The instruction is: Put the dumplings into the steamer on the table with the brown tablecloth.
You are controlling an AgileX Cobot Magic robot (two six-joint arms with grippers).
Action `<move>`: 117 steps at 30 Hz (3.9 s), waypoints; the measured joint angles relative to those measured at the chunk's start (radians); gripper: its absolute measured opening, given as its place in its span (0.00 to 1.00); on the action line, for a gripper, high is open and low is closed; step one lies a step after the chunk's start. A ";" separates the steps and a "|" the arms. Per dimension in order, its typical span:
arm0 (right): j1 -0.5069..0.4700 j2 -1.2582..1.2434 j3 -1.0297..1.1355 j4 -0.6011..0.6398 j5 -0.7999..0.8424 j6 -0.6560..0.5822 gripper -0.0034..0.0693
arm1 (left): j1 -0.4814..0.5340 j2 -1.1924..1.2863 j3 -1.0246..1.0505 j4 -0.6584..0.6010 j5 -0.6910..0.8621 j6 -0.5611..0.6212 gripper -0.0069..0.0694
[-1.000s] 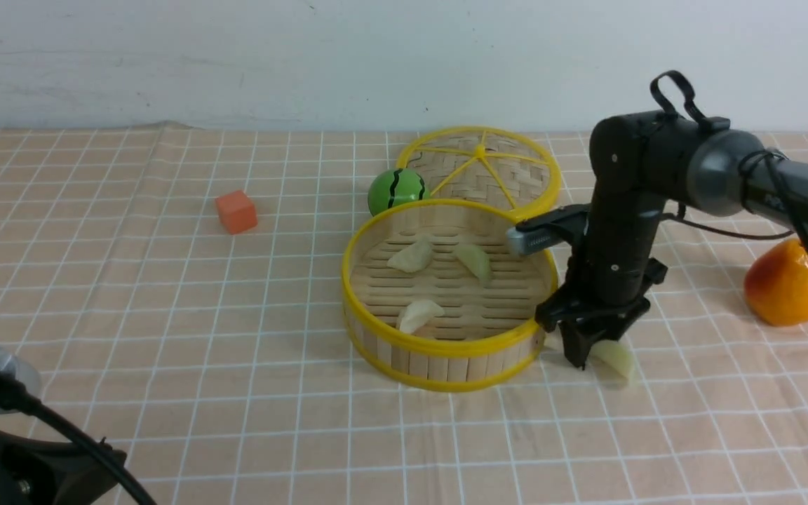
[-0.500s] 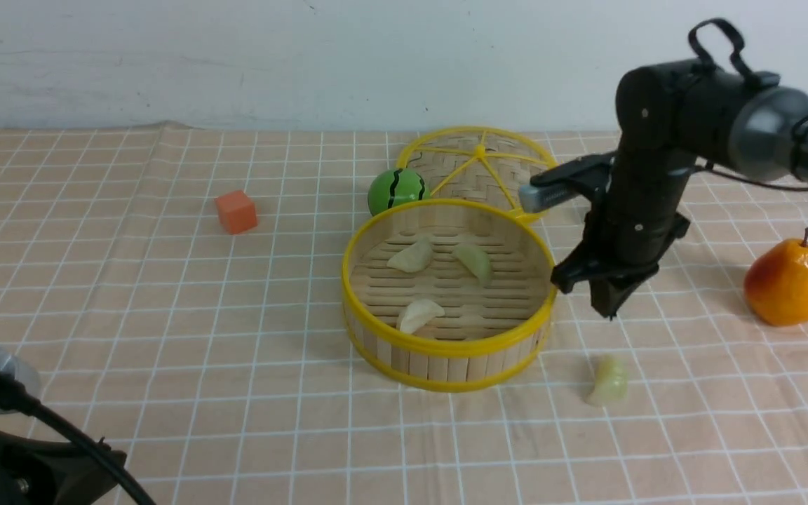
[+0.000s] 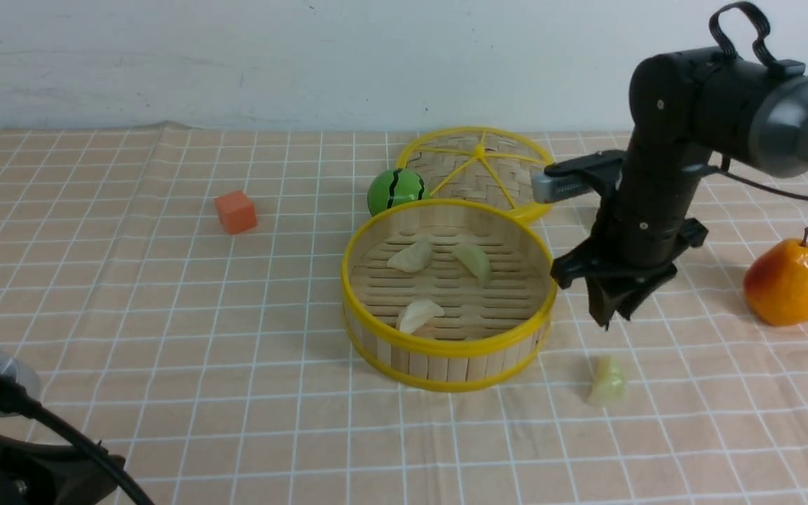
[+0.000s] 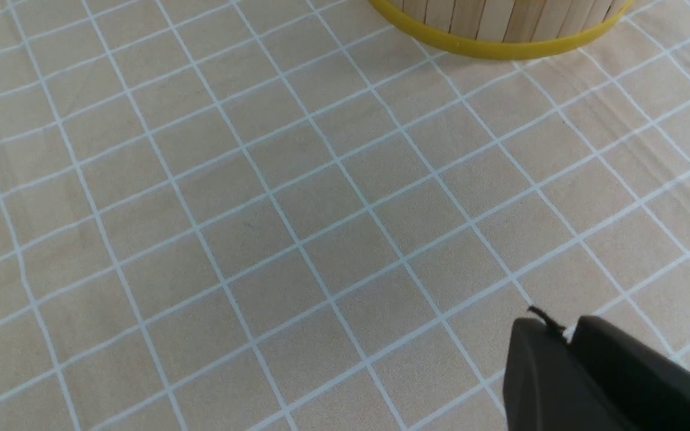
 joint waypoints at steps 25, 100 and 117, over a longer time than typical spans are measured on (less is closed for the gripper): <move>0.000 -0.091 0.007 0.044 -0.004 -0.085 0.52 | 0.000 0.000 0.000 -0.024 0.009 0.000 0.21; 0.099 -2.094 1.782 -0.047 -1.570 -0.100 0.04 | 0.000 0.000 0.000 -0.072 0.004 -0.001 0.26; -0.255 -2.106 1.782 0.062 -0.927 -0.077 0.05 | 0.000 0.000 0.000 -0.072 0.009 -0.001 0.28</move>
